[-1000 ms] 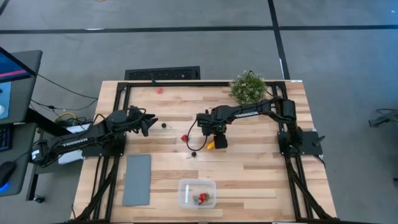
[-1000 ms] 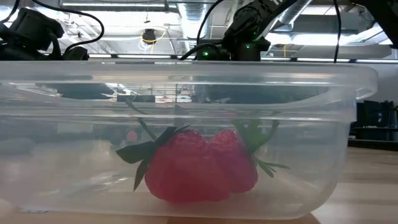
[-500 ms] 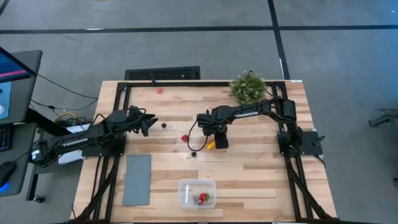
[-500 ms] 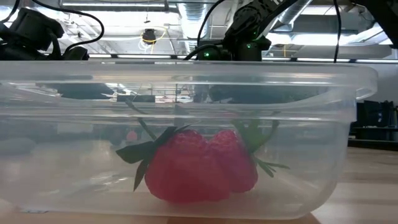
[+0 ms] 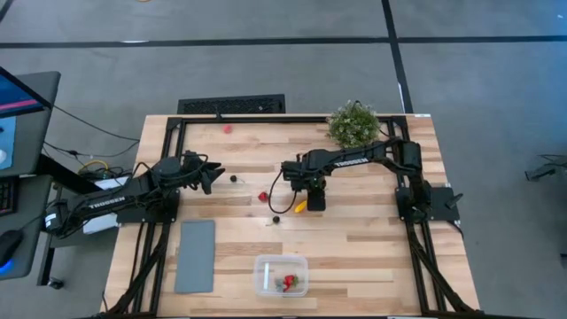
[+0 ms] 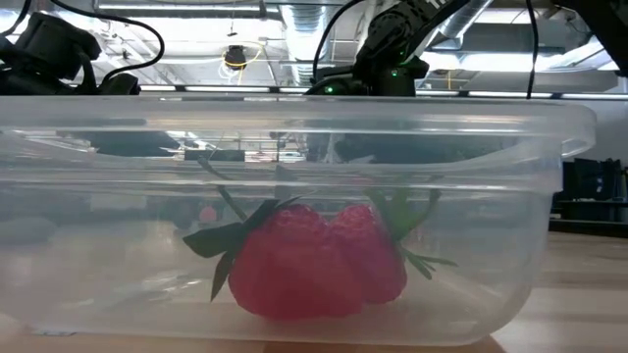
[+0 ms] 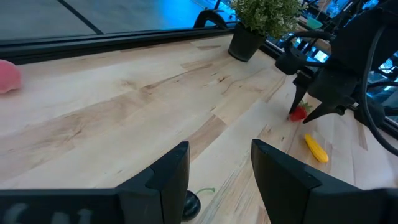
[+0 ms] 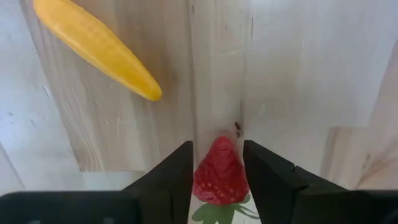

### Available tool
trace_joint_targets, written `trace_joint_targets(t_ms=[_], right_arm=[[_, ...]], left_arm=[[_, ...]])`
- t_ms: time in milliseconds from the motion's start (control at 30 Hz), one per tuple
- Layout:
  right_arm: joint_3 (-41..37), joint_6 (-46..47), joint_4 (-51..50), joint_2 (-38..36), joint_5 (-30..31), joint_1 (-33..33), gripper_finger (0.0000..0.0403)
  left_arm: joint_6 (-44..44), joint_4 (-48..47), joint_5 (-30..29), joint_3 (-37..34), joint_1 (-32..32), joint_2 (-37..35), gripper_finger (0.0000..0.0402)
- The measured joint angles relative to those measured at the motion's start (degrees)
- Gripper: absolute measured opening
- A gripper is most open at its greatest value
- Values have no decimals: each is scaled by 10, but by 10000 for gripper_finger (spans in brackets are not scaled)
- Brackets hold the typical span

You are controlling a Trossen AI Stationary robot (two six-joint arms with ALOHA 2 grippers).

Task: Pick and placing Produce into tupperware
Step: Put the red strawberry into the transparent bin

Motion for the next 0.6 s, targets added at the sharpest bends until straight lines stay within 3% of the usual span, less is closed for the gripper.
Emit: trace_joint_targets(t_ms=[333,600], right_arm=[[0,3,-23,0,0,-1,234],[-56,3,14,-5,4,0,225]], left_arm=[[0,0,0,0,0,0,163],[0,0,0,0,0,0,163]])
